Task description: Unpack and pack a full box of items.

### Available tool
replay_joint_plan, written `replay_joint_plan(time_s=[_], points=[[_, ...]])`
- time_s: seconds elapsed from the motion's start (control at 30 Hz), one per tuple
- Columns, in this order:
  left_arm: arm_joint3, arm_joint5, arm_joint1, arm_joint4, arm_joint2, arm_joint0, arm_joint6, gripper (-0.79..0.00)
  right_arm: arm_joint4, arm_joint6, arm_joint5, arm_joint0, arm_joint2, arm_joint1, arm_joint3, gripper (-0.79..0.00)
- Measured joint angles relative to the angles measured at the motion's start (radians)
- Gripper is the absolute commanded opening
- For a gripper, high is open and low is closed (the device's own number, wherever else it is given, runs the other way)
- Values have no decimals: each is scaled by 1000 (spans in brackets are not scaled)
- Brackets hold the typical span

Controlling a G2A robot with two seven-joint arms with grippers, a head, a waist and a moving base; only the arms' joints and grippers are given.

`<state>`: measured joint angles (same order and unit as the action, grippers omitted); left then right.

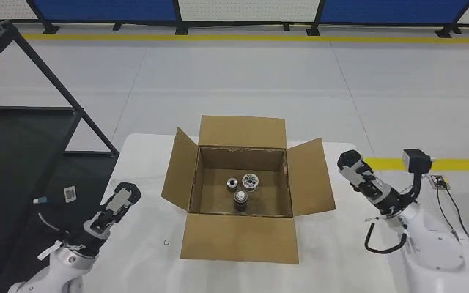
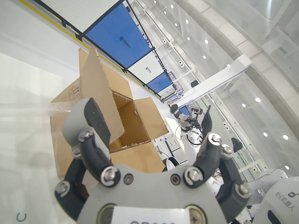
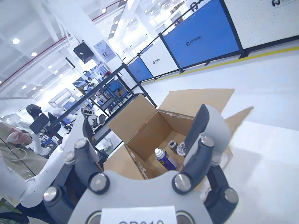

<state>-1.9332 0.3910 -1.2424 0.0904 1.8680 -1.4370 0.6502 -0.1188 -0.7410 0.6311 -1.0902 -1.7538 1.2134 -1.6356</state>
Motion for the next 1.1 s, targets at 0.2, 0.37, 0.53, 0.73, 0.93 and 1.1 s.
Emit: replay_joint_plan(time_s=[0.2,0.37,0.53,0.73,0.93,1.1], points=[[-10,4,3,-12,-51,1,-4,0,62,-182,-49,9,-38,-29,85,0],[-18,-6,6,-50,-101,14,-4,0,92,-313,-72,80,7,-45,190,0],[-13,-25,9,-91,-144,35,-10,0,140,-379,-25,135,58,-54,258,0],[-8,-37,12,-104,-192,65,-14,0,192,-424,23,186,120,-61,288,0],[16,-69,15,-122,-245,111,1,0,232,-426,22,230,209,-68,273,0],[54,-94,17,-135,-296,167,13,0,273,-422,26,288,304,-69,288,0]])
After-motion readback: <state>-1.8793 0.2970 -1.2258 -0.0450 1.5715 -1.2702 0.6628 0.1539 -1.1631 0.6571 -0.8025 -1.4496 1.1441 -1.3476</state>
